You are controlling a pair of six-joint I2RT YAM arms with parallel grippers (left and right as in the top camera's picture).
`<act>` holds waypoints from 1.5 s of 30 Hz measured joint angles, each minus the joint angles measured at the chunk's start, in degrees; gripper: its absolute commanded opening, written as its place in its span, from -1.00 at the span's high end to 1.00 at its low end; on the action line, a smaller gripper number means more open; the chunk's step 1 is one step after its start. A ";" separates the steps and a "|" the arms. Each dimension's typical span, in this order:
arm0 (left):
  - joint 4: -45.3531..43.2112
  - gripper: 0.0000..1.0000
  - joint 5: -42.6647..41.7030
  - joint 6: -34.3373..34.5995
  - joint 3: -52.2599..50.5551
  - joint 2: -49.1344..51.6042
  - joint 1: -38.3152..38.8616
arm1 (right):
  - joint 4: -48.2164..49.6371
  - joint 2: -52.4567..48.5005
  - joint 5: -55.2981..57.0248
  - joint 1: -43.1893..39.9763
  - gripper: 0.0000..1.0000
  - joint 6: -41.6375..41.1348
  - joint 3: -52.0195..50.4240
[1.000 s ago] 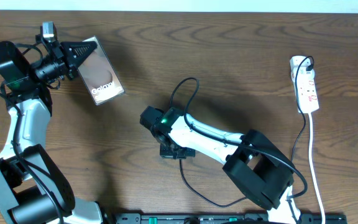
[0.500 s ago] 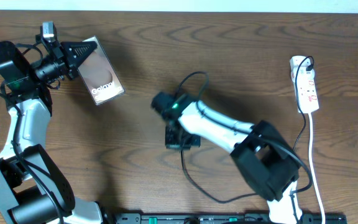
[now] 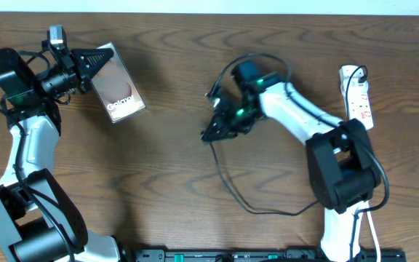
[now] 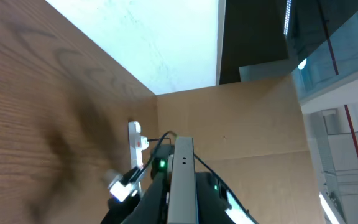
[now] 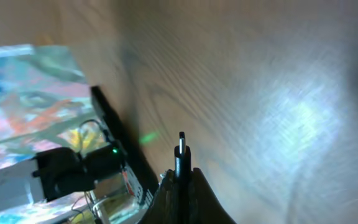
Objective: Plug charger to phone and switch on socket
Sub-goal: 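Lift the plug with the right gripper toward the phone's bottom edge, then align the plug with the phone's bottom port using the right gripper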
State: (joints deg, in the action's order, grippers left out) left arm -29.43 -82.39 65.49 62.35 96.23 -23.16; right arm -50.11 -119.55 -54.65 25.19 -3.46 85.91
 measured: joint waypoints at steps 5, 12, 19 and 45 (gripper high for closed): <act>0.00 0.86 0.00 0.00 0.00 0.00 0.00 | 2.86 0.00 -7.98 -4.50 0.97 8.85 0.02; 0.00 0.86 0.00 0.00 0.00 0.00 0.00 | 4.79 0.00 -25.09 -5.46 0.96 26.21 0.02; 0.00 0.85 0.02 -0.02 0.00 0.00 0.00 | 7.76 0.00 -31.19 -2.78 0.95 34.64 0.02; -6.93 0.86 7.39 -1.03 0.00 0.00 6.36 | 39.08 -0.07 -33.27 2.82 0.97 -3.67 0.22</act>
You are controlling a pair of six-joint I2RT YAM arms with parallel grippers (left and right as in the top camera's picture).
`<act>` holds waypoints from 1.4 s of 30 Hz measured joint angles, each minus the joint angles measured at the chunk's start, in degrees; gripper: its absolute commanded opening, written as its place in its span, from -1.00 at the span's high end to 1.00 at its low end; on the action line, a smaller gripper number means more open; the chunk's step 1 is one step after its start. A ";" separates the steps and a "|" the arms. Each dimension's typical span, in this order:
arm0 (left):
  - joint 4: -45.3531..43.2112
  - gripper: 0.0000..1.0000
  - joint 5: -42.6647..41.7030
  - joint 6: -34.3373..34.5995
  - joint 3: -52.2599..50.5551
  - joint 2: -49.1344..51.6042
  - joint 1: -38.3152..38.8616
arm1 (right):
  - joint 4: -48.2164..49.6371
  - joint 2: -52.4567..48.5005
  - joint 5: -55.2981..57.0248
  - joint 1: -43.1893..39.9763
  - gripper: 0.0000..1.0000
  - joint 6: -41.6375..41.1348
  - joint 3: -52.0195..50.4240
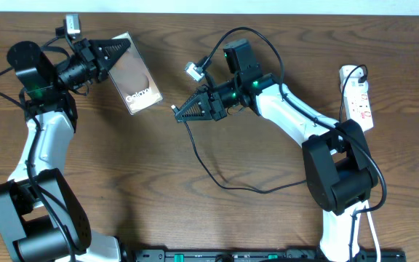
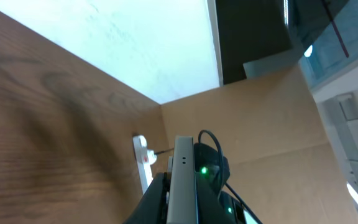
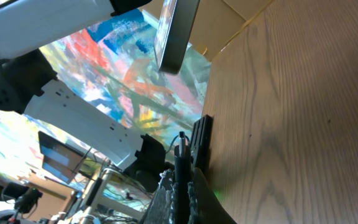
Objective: Plug charger to phone and switch on socket
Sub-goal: 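Align the plug with the phone's bottom port using the right gripper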
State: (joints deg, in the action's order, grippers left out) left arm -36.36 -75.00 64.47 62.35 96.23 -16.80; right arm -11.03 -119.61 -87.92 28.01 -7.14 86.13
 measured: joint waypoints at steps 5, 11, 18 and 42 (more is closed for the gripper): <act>-4.61 0.85 1.90 1.75 0.00 0.00 -0.02 | 0.20 0.00 0.02 -0.02 0.97 -1.73 0.00; -9.81 0.86 4.33 5.92 0.00 0.00 -0.02 | 2.38 0.00 0.00 -0.02 0.97 -3.41 0.00; -10.67 0.87 6.05 7.72 0.00 0.00 -0.02 | 17.31 -0.02 -0.28 -0.02 0.95 -12.92 0.02; -14.91 0.85 11.21 8.85 0.00 0.00 2.23 | 41.27 -0.02 -0.20 1.05 0.95 -40.85 0.07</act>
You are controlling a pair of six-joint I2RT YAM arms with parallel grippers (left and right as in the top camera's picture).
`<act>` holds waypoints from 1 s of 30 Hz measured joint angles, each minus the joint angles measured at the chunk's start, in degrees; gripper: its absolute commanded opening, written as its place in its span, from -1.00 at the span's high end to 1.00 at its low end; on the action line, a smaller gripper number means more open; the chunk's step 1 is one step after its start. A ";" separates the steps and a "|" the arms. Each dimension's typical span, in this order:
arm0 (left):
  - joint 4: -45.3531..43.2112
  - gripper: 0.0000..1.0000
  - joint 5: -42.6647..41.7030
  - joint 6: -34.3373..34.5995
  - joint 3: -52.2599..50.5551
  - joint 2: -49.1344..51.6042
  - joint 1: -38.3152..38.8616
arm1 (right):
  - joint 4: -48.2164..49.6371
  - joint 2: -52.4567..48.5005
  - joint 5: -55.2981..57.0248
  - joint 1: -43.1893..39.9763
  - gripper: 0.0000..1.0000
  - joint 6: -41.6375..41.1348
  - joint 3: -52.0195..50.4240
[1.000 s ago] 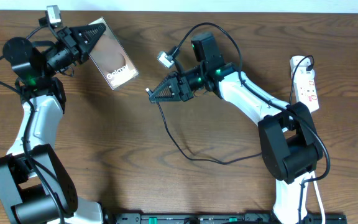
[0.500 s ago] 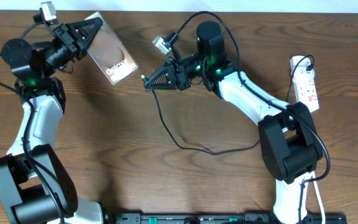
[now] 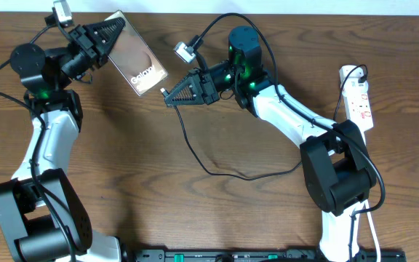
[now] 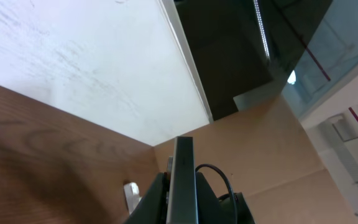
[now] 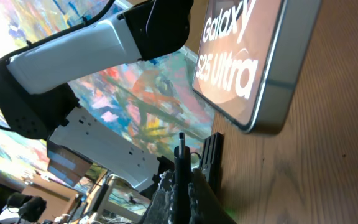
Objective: Plug charger to phone and switch on socket
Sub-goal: 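Align the plug with the phone's bottom port using the right gripper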
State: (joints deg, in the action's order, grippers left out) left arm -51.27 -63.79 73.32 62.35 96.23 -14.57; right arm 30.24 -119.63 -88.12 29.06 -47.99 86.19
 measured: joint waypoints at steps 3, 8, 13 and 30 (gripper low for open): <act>0.00 0.85 0.79 0.00 0.00 0.00 0.00 | 0.00 0.00 0.00 0.00 0.95 -0.02 0.00; 0.00 0.85 1.16 0.15 0.00 0.00 0.00 | 0.00 0.00 0.20 0.02 0.95 0.02 0.00; 0.00 0.85 1.16 0.44 0.00 0.00 0.00 | 0.00 0.00 0.50 0.26 0.94 0.02 0.00; 0.00 0.85 0.70 1.64 0.00 0.00 1.53 | 0.00 0.00 2.01 0.26 0.98 -0.17 0.00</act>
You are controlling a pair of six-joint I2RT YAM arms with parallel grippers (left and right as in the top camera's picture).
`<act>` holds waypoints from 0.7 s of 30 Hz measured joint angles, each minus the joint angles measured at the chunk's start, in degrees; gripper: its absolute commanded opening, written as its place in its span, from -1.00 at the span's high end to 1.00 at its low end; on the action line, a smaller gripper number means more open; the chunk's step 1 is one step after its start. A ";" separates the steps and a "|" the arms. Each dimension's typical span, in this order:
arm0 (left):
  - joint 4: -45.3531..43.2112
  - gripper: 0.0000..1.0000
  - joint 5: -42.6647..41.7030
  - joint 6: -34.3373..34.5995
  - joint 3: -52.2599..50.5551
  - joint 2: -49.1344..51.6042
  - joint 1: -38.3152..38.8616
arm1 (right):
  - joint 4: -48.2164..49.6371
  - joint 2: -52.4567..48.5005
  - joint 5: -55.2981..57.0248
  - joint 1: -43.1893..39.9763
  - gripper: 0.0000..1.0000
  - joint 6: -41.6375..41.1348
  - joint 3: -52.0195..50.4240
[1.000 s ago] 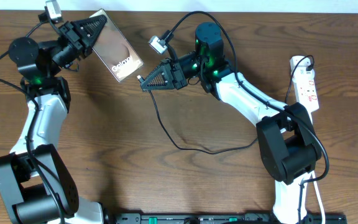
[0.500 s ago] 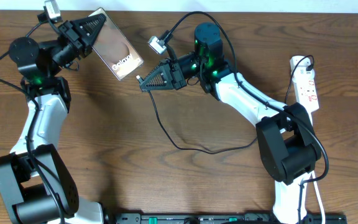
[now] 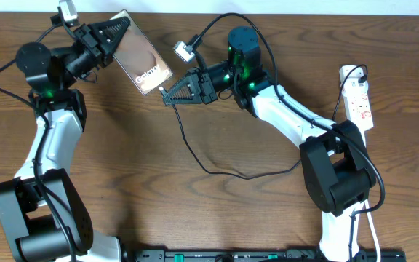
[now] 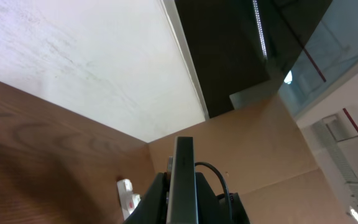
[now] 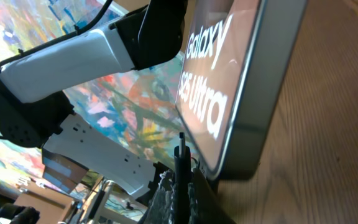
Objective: Plug charger to phone and switch on socket
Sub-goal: 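Align the plug with the phone's bottom port using the right gripper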
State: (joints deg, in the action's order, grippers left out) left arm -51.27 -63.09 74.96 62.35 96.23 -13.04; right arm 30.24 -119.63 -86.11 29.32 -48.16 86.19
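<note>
My left gripper (image 3: 113, 35) is shut on a phone (image 3: 144, 61) with a "Galaxy" screen, holding it tilted above the table's far left. The left wrist view shows the phone edge-on (image 4: 183, 177) between the fingers. My right gripper (image 3: 173, 94) is shut on the black charger plug (image 3: 163, 92), whose tip sits just below the phone's lower end. In the right wrist view the plug (image 5: 181, 149) points up beside the phone's bottom edge (image 5: 247, 155). I cannot tell whether they touch. The white socket strip (image 3: 358, 93) lies at the far right.
The black charger cable (image 3: 202, 164) loops from the right gripper across the middle of the wooden table (image 3: 158, 204) toward the right arm's base. The socket strip (image 4: 129, 194) also shows small in the left wrist view. A dark rail runs along the table's front edge.
The phone has shifted a little right and toward the plug. In the right wrist view it now looms larger, its lower edge right by the plug tip. The right gripper barely moved.
At first my left gripper held the phone at the far left while my right gripper held the plug over mid-table, well apart. Then both were higher and nearer each other. Then the plug tip was just short of the phone, and now it sits at its lower end.
</note>
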 measured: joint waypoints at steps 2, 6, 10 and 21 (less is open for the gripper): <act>0.00 0.85 0.00 0.04 0.00 0.00 0.02 | 0.00 0.00 0.07 0.00 0.98 -0.20 0.00; 0.00 0.85 0.00 0.04 0.00 0.00 0.02 | -0.02 0.00 0.81 0.00 0.98 -1.09 0.00; 0.00 0.86 0.02 0.04 0.00 0.00 0.02 | -0.02 0.00 1.03 0.00 0.98 -1.92 0.00; 0.00 0.85 -0.02 0.04 0.00 0.00 0.02 | -0.04 0.00 1.07 0.00 0.98 -2.95 0.00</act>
State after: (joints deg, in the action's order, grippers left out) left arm -51.27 -63.11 75.00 62.35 96.23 -13.02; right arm 30.20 -119.63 -85.03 29.32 -51.11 86.19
